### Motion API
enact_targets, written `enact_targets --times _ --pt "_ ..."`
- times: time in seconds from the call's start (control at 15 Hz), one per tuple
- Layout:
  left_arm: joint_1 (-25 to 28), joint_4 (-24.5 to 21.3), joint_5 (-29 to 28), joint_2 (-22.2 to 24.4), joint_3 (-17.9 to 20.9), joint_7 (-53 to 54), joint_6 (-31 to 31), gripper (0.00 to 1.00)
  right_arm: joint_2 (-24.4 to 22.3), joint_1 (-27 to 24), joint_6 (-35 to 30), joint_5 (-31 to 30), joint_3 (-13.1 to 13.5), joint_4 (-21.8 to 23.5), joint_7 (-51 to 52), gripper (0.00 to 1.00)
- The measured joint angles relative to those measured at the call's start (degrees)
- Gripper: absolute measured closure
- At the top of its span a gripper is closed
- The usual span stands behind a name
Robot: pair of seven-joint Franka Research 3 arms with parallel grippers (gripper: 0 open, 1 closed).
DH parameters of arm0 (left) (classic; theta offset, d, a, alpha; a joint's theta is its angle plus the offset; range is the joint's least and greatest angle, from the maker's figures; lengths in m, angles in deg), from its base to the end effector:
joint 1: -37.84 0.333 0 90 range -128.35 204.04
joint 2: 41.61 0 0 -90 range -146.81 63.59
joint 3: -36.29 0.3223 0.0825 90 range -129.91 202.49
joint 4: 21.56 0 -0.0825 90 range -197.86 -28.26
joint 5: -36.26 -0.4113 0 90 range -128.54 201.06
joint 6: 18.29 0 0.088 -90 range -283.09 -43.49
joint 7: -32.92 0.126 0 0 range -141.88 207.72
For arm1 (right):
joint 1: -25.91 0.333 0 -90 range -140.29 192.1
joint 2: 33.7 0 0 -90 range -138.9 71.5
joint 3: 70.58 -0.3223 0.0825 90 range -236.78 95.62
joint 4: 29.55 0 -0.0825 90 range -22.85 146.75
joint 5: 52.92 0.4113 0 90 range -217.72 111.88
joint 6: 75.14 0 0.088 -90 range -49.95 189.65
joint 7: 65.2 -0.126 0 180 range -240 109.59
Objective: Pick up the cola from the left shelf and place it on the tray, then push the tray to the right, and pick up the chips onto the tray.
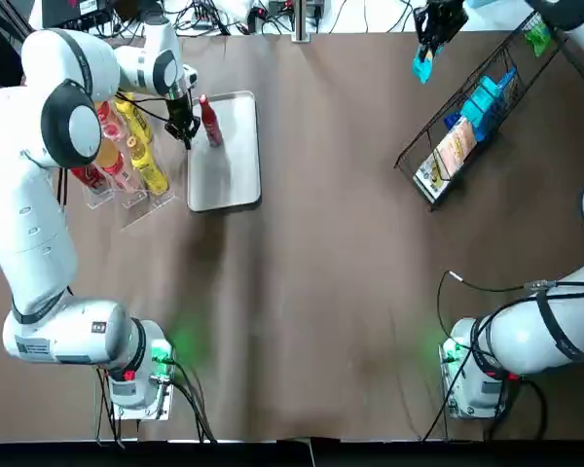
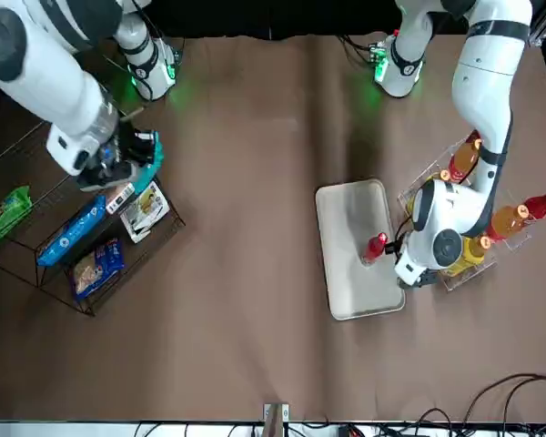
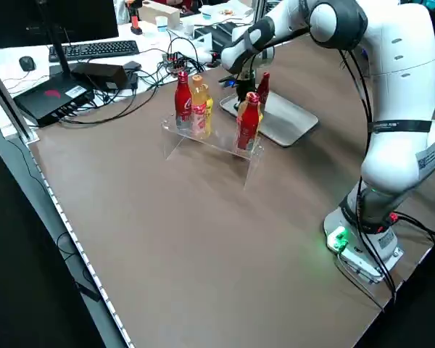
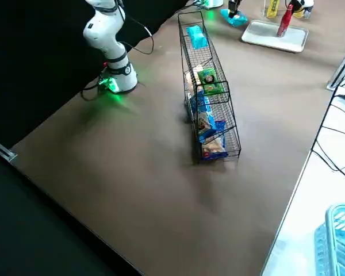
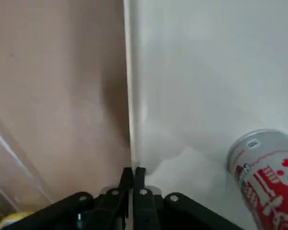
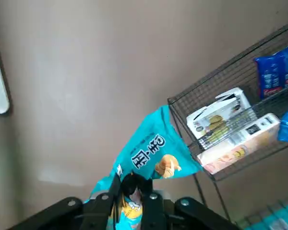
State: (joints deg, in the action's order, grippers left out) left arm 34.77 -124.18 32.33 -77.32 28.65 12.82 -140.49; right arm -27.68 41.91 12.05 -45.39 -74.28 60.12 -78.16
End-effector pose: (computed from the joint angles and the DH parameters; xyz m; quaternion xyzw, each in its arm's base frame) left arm 0.6306 -0.1132 0.1517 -0.9883 -0.0660 0.1358 0.0229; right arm 0.5614 0.2173 0.5499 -0.9932 -0.0569 0.0903 0.0455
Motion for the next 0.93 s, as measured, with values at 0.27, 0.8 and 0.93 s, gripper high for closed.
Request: enact_targets --times 0.27,0.8,0.93 --pt "-5.8 0.0 2.2 -0.1 -0.4 -1.5 -0.7 0.96 3.8 3.0 1.2 0.2 0.0 0.1 -2.6 0.81" --pt "-25.9 7.4 11.7 -4.3 -0.5 -12.0 -1.8 0.96 13.0 12.3 12.9 0.2 0.0 0.2 -12.9 0.81" --pt "-28.2 9.3 13.4 -5.2 -0.5 -12.5 -2.0 0.96 15.9 13.5 14.2 0.2 0.0 0.3 -12.5 0.81"
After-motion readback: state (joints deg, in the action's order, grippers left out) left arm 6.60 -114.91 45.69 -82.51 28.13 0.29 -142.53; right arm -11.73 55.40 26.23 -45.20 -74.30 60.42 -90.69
